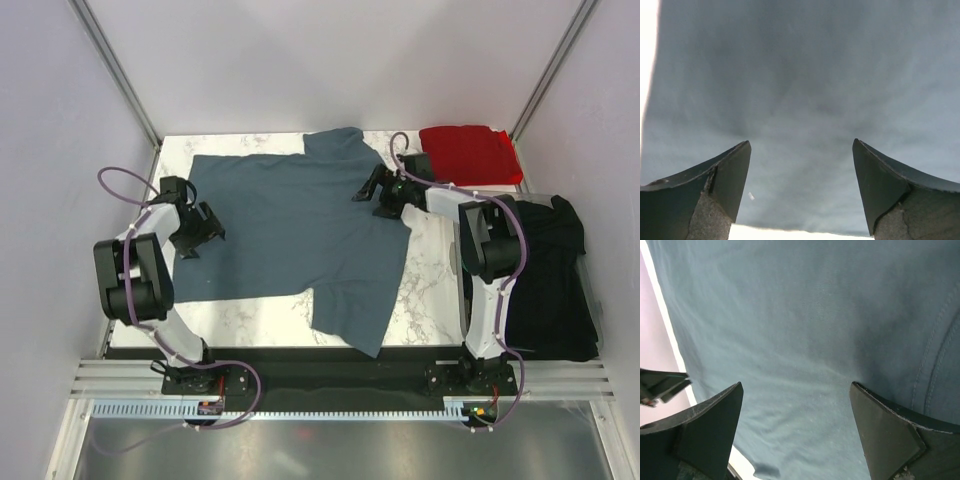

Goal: Fold and stack the t-shirts
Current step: Flatten the tshirt out

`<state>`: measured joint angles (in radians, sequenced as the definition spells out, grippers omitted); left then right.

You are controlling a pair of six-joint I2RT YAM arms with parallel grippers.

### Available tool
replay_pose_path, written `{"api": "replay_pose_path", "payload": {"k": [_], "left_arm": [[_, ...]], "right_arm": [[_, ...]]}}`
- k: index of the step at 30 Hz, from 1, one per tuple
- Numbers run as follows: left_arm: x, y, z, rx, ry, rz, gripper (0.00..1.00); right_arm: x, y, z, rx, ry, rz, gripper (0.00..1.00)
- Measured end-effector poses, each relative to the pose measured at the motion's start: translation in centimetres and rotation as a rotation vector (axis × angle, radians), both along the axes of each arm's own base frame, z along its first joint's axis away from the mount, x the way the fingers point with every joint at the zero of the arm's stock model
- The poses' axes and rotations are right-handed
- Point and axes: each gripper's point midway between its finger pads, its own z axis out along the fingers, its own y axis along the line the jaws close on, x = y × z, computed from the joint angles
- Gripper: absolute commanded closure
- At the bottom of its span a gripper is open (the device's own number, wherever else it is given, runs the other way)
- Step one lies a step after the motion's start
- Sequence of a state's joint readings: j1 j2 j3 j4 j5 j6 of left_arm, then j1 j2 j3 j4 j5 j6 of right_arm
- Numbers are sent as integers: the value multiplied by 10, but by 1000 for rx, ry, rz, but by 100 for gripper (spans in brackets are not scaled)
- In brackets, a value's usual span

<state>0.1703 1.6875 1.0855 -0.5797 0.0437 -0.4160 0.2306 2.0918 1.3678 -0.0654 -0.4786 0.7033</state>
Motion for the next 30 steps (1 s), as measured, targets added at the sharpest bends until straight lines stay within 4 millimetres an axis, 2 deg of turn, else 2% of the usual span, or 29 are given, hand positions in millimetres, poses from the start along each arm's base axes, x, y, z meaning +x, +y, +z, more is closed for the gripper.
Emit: {"api": "replay_pose_path", "payload": {"k": [3,6,11,14,16,18,21,23,25,26,28,30], "left_arm": [[11,-3,-11,-32,20,4,13],[24,-15,-9,-53,6,-16,13],[47,-33,12,-55,-60,-73,14],[44,-34,27,-38,-89,-74,13],[31,-26,44,5,-117,-49,13],[11,-15,68,54,-159,16,14],[-28,0,99,78,-276,162,16],[-64,8,106,67,-353,290,16],[-94,12,97,49,-390,399,14],[-106,12,86,38,-380,440,12],[-121,14,58,19,-314,507,12],[-140,18,21,-2,-198,585,14]], "right_arm": [[9,-17,0,12,3,-24,4],[14,-31,-1,11,3,-47,5],[12,-33,2,25,5,-23,7],[6,-30,4,15,3,18,7],[-3,-27,9,-4,10,43,5],[-12,-19,26,-31,-11,70,4],[-32,3,71,-61,-110,122,3],[-57,25,110,-60,-201,168,2],[-93,43,137,-40,-263,221,2],[-108,48,143,-31,-277,243,2],[-140,49,143,-23,-267,273,2],[-163,40,129,-37,-227,276,2]]}}
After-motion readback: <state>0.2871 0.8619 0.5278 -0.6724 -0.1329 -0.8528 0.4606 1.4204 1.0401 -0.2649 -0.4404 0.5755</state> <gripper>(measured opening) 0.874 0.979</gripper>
